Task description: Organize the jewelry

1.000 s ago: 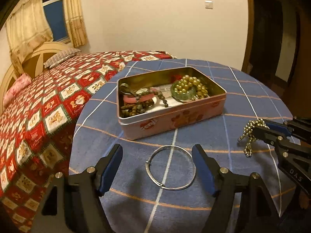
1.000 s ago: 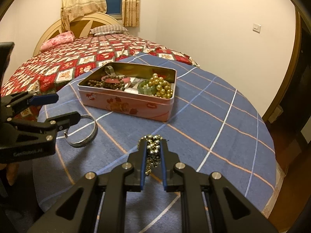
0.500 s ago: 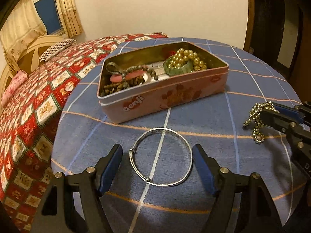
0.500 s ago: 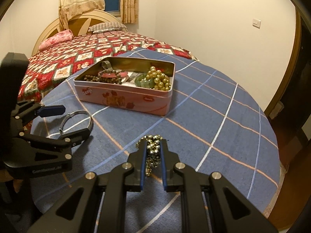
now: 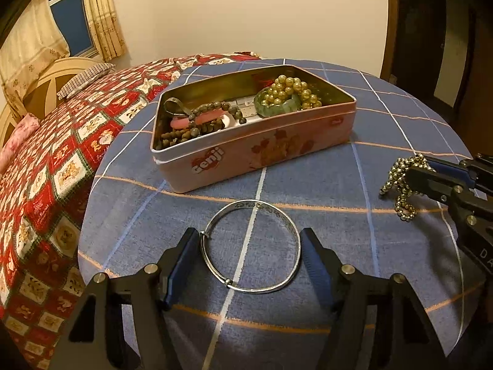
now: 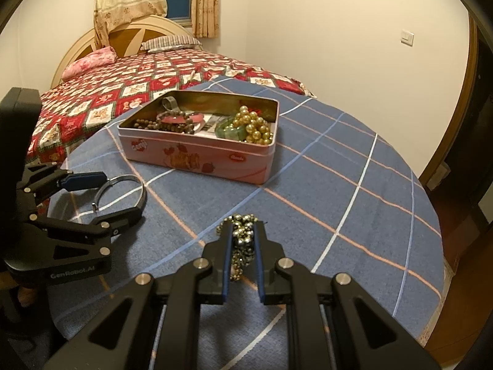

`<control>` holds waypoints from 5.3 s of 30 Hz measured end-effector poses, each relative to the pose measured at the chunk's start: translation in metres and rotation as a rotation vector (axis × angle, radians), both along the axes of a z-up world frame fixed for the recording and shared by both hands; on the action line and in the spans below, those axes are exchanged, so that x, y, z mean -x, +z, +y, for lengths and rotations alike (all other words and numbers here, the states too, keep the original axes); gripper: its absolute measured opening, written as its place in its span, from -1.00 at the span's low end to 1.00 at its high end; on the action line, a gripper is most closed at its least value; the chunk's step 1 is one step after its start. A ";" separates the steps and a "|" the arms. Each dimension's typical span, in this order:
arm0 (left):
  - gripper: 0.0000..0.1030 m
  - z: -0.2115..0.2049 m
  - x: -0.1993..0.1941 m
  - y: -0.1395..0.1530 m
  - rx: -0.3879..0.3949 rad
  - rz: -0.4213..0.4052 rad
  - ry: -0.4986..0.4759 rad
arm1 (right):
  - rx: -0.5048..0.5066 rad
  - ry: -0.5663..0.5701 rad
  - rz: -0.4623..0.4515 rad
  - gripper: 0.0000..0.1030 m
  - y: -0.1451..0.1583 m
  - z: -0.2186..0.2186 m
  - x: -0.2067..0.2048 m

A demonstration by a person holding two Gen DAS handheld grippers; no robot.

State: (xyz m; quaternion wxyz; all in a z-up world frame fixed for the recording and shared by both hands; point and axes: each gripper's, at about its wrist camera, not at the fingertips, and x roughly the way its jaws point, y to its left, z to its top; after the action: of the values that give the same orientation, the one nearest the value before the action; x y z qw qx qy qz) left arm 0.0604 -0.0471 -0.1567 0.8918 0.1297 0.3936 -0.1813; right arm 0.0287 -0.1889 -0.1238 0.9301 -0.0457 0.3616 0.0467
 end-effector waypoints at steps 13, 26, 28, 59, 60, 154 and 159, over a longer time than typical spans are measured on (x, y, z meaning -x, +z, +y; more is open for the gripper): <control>0.31 0.006 0.002 0.011 0.025 -0.016 0.013 | 0.014 0.001 0.007 -0.71 -0.003 0.001 -0.002; 0.31 0.022 -0.006 0.052 0.056 -0.102 0.035 | 0.041 0.008 -0.023 -0.71 0.014 0.001 -0.009; 0.31 0.024 -0.008 0.058 0.062 -0.113 0.036 | 0.049 0.012 -0.033 -0.71 0.019 0.002 -0.011; 0.31 0.019 -0.091 0.112 -0.008 -0.231 0.069 | 0.157 0.076 -0.171 -0.71 0.096 0.026 -0.095; 0.31 0.018 -0.093 0.112 -0.010 -0.230 0.070 | 0.161 0.074 -0.169 -0.71 0.095 0.026 -0.099; 0.55 0.029 -0.078 0.112 -0.034 -0.251 0.184 | 0.092 -0.013 -0.159 0.32 0.080 0.003 -0.093; 0.55 0.028 -0.079 0.113 -0.037 -0.254 0.183 | 0.094 -0.013 -0.161 0.33 0.081 0.003 -0.092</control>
State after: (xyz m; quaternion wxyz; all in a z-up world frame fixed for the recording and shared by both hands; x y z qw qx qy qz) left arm 0.1391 -0.0194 -0.0435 0.9447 0.1314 0.2911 -0.0741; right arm 0.1206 -0.1857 -0.0432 0.9533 -0.0905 0.2875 0.0198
